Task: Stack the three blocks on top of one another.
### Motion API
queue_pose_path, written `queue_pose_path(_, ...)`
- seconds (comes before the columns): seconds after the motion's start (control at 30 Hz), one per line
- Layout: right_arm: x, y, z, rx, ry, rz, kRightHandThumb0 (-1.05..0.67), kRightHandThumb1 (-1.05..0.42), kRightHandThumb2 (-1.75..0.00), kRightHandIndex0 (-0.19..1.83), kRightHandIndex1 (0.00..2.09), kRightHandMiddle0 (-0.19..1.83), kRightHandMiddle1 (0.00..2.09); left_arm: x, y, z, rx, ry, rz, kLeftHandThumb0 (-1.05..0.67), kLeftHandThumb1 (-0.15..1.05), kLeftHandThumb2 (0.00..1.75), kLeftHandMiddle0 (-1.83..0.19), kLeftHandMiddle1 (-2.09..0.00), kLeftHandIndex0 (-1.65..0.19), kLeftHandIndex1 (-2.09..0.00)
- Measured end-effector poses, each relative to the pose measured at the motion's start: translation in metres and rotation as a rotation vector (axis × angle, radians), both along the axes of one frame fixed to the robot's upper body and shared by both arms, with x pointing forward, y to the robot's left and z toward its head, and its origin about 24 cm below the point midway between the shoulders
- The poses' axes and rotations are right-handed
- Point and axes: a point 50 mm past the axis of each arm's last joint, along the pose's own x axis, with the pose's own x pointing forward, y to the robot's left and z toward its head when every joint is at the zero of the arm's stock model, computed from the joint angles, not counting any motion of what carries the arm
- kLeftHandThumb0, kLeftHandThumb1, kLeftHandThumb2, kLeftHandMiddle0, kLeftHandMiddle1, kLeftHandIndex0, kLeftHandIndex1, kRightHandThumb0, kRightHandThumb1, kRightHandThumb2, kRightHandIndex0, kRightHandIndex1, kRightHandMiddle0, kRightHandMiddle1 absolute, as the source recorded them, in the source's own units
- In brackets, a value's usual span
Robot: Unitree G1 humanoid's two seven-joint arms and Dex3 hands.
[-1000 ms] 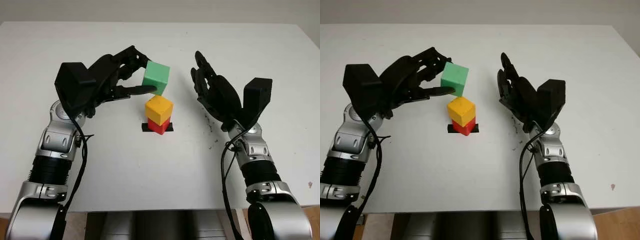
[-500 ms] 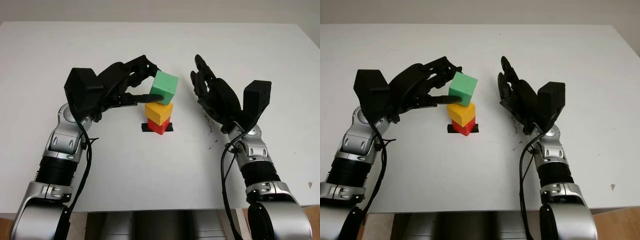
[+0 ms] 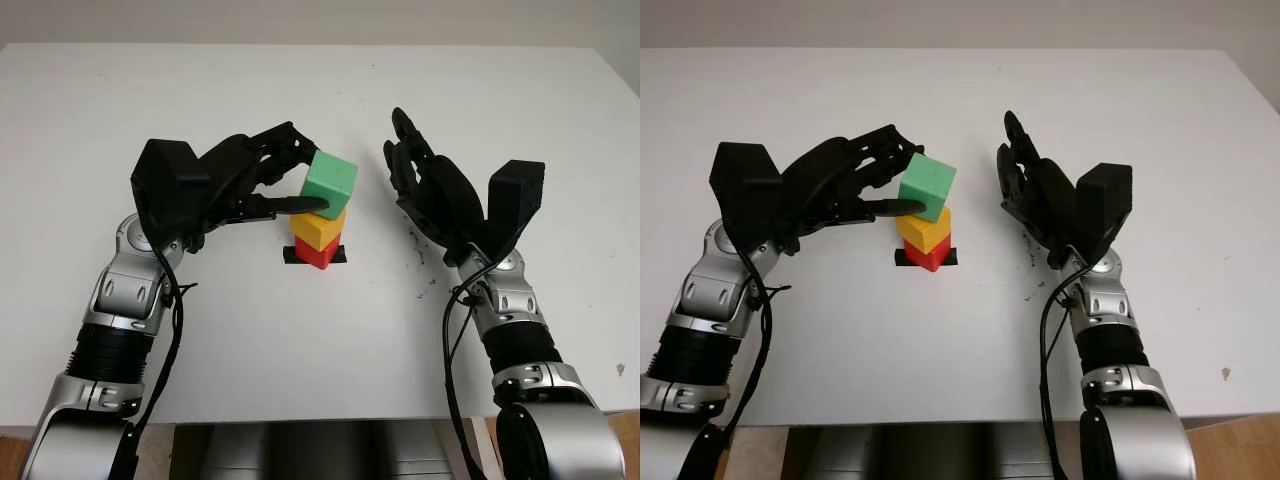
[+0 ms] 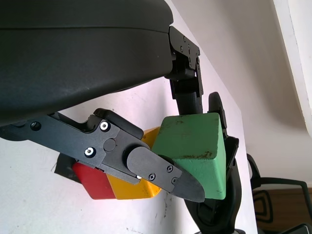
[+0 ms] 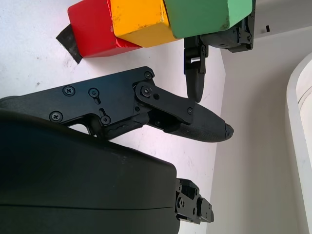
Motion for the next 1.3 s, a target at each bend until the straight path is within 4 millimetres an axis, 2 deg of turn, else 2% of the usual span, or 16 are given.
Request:
queue_pose_path(0.53,-0.0002,-0.0008,0.0002,0.006,0.000,0.005,-0.59,-1.05,-0.76,-0.19,0.00,-0.19,0.00,0.0002,-0.0009,-0.0003,0.042,-0.049,0.010,-0.58,1.00,0.06,-0.09,-0.05,-0.35,-1.59)
queue_pose_path(0.97,0.0000,-0.0011,-0.0007,0.003,0.009,0.000,-0.59,-1.05,-0.72,-0.19,0.00,-0.19,0.00,-0.0005,-0.0017,0.0007,0.089,-0.046,0.025,-0.59,0.99,0.05,-0.08,-0.05,-0.37,-1.57)
queue_pose_path(1.13,-0.0001,-0.0011,-0.0006,0.001,0.009,0.008,-0.59,-1.05,-0.72,-0.19,0.00,-0.19,0.00,-0.0011,-0.0020,0.0012,0.086,-0.032,0.030,-0.60,0.97,0.05,-0.05,-0.04,-0.33,-1.50)
queue_pose_path(1.3,-0.0002,-0.0014,-0.0005,0.000,0.009,0.009,-0.59,-1.05,-0.71,-0.19,0.00,-0.19,0.00,-0.0018,-0.0020,-0.0001,0.076,-0.030,0.026,-0.62,0.95,0.05,-0.02,-0.05,-0.16,-1.51)
